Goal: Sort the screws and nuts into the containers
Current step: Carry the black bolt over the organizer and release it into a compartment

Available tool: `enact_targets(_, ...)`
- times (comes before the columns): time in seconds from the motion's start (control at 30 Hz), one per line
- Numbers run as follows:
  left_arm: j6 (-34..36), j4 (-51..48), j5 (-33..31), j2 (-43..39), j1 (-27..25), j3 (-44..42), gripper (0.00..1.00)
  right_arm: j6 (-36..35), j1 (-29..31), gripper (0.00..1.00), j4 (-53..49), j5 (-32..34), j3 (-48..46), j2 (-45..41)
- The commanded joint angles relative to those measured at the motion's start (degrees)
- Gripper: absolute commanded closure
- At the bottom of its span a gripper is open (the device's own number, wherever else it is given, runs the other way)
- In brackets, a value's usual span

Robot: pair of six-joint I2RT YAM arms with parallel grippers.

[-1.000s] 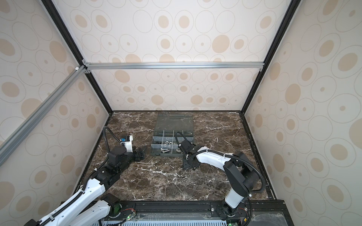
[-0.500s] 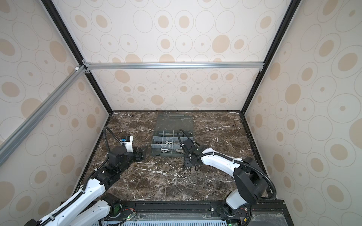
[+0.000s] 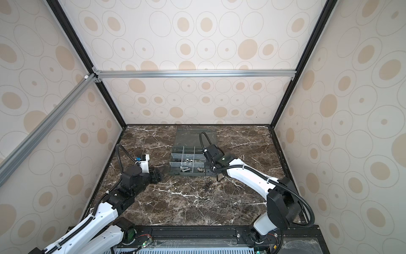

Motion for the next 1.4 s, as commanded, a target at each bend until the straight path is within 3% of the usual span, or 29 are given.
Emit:
enact_targets(0.0,-0.8,-0.8,0.6,-0.6,0.3,0.7,0.25,-4.3,-1.0,0.88,-0.5,-0.6,4.8,3.5)
enact_targets(0.4,-1.2,-2.4,0.5,-2.8,0.3,0.4,0.26,-7.5,-2.6,0.89,0.3,-4.4,19.3,18.4)
enact_targets(0.8,-2.8,-1.2,2.9,-2.8,0.3,-0.1,0.28,-7.3,-3.7,0.88,-0.1,-5.8,26.2,27.7)
enact_targets(1.17,-3.7,0.4,4.9,-1.6,0.1,-0.3,0.31,-7.7,-3.8,0.61,-0.6,-5.3,26.7,27.5)
enact_targets(1.37,-4.2,1.6,5.3,-1.2,-0.4,-0.4,0.32,-7.2,-3.8,0.57,0.1,-5.0,24.5,25.0)
